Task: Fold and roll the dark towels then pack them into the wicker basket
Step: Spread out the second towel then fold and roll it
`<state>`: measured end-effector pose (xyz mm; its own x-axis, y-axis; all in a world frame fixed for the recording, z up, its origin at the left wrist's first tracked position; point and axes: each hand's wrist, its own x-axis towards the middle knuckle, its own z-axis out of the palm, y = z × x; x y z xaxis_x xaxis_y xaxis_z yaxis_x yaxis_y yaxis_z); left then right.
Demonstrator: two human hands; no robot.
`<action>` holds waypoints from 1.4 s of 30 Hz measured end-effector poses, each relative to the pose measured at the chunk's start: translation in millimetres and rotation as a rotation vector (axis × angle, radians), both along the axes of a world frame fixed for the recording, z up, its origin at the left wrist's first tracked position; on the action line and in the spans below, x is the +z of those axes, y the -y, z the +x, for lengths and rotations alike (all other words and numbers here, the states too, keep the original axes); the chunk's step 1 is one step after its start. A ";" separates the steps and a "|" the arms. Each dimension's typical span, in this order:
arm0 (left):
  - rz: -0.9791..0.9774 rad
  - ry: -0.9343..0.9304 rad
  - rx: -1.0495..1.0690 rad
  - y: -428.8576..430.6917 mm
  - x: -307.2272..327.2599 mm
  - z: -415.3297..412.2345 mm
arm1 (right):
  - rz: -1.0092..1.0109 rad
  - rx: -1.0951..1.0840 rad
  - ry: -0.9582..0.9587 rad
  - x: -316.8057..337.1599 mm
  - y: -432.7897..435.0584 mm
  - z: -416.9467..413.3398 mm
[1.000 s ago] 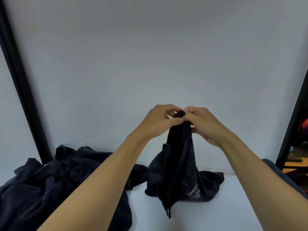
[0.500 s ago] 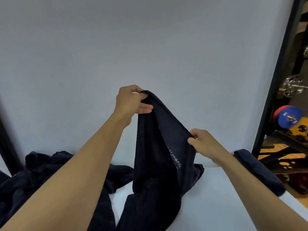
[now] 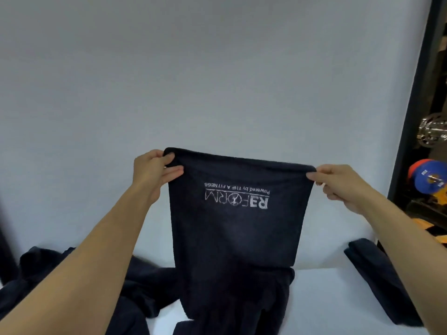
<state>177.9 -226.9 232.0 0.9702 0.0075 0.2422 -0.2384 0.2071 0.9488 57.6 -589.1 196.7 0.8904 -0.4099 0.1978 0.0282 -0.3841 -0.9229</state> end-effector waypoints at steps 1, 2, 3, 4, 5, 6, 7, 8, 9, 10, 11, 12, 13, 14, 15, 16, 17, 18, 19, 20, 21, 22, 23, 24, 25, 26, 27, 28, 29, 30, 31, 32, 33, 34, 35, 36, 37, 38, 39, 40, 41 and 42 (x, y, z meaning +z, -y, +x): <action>-0.031 0.038 -0.003 3.5 15.3 4.1 | 0.047 -0.017 0.086 24.3 0.0 9.1; -0.063 0.080 -0.007 6.7 33.7 6.8 | 0.108 -0.026 0.168 50.2 -0.1 17.9; -0.099 0.119 -0.009 9.2 54.3 8.3 | 0.184 -0.023 0.242 77.0 -0.3 25.0; -0.140 0.155 -0.013 11.1 75.9 8.3 | 0.261 -0.001 0.313 103.6 -1.2 30.0; -0.177 0.194 -0.017 11.8 99.1 7.7 | 0.336 0.036 0.391 130.9 -3.3 33.0; -0.208 0.235 -0.022 11.5 122.6 5.9 | 0.399 0.070 0.471 157.4 -5.8 34.6; -0.228 0.281 -0.023 10.4 145.2 2.8 | 0.443 0.090 0.544 181.4 -8.5 35.4; -0.242 0.330 -0.023 8.3 166.9 -1.6 | 0.469 0.110 0.607 203.3 -12.2 34.3; -0.250 0.375 -0.021 6.0 186.7 -7.7 | 0.485 0.130 0.661 222.1 -17.7 30.9; -0.257 0.411 -0.019 3.5 204.0 -15.4 | 0.496 0.146 0.707 237.6 -23.5 25.5; -0.261 0.438 -0.017 1.0 217.9 -24.7 | 0.498 0.158 0.747 249.7 -29.2 18.0; -0.266 0.460 -0.016 -2.0 228.1 -34.8 | 0.490 0.164 0.780 257.7 -34.2 9.2; -0.266 0.478 -0.017 -5.7 234.6 -45.8 | 0.479 0.163 0.802 262.4 -39.1 -1.5; -0.261 0.493 -0.020 -9.6 237.2 -58.2 | 0.468 0.152 0.816 264.4 -44.6 -14.1; -0.254 0.502 -0.025 -14.2 236.4 -71.2 | 0.461 0.130 0.821 263.9 -49.5 -27.6; -0.246 0.506 -0.028 -18.8 232.8 -84.9 | 0.456 0.109 0.821 260.7 -54.6 -42.0; -0.238 0.505 -0.028 -23.9 227.1 -99.3 | 0.442 0.093 0.818 255.8 -59.9 -56.9; -0.229 0.499 -0.025 -29.4 219.9 -114.5 | 0.421 0.080 0.811 248.9 -65.5 -72.9; -0.219 0.491 -0.020 -35.1 211.4 -130.1 | 0.391 0.072 0.803 240.2 -71.7 -89.3; -0.214 0.483 -0.018 -41.2 201.4 -146.3 | 0.356 0.068 0.795 229.9 -78.4 -106.2; -0.212 0.477 -0.016 -47.2 190.7 -163.1 | 0.319 0.062 0.787 217.8 -85.0 -123.4; -0.210 0.473 -0.008 -53.4 179.0 -179.7 | 0.287 0.055 0.778 204.8 -93.0 -141.5; -0.205 0.471 0.008 -60.0 166.5 -195.6 | 0.260 0.044 0.770 191.2 -101.6 -159.6; -0.195 0.470 0.030 -66.7 153.2 -210.4 | 0.241 0.033 0.761 177.1 -110.8 -177.8; -0.175 0.469 0.058 -73.6 138.7 -224.6 | 0.224 0.020 0.747 162.5 -119.4 -194.8; -0.143 0.474 0.091 -80.0 123.8 -237.8 | 0.208 0.007 0.732 147.6 -127.1 -210.2; -0.098 0.480 0.130 -85.8 108.9 -250.4 | 0.195 -0.008 0.720 133.3 -133.3 -223.8; -0.053 0.482 0.175 -91.1 93.5 -263.1 | 0.189 -0.021 0.708 119.4 -139.0 -236.1; -0.017 0.478 0.221 -95.6 76.8 -275.6 | 0.191 -0.029 0.696 105.6 -143.6 -247.4; 0.005 0.471 0.256 -99.0 59.4 -287.7 | 0.195 -0.032 0.676 91.8 -147.6 -257.7; 0.015 0.467 0.272 -101.3 41.7 -298.6 | 0.198 -0.037 0.653 77.9 -150.8 -266.6; 0.019 0.458 0.270 -102.9 23.9 -308.1 | 0.199 -0.042 0.626 64.0 -153.7 -274.5; 0.023 0.439 0.256 -104.2 5.6 -314.9 | 0.194 -0.049 0.596 49.8 -155.5 -280.6; 0.031 0.406 0.235 -105.1 -12.5 -319.3 | 0.186 -0.056 0.563 35.2 -157.0 -285.1; 0.043 0.366 0.213 -105.8 -30.7 -320.8 | 0.181 -0.063 0.523 20.5 -157.4 -287.2; 0.056 0.320 0.190 -105.7 -48.3 -320.2 | 0.181 -0.065 0.472 6.4 -157.3 -287.8; 0.073 0.271 0.167 -105.2 -66.3 -316.9 | 0.180 -0.064 0.411 -8.1 -155.6 -286.2; 0.093 0.222 0.146 -104.0 -83.8 -312.4 | 0.172 -0.057 0.340 -22.7 -153.3 -283.6; 0.124 0.175 0.128 -102.3 -102.4 -305.6 | 0.156 -0.045 0.264 -37.1 -150.1 -279.5; 0.165 0.128 0.111 -100.2 -121.0 -297.6 | 0.138 -0.028 0.188 -52.1 -145.9 -273.8; 0.221 0.076 0.096 -98.0 -139.7 -287.8 | 0.126 -0.012 0.116 -67.1 -140.8 -266.6; 0.277 0.020 0.075 -95.7 -157.6 -276.7 | 0.121 -0.003 0.049 -81.5 -134.9 -257.8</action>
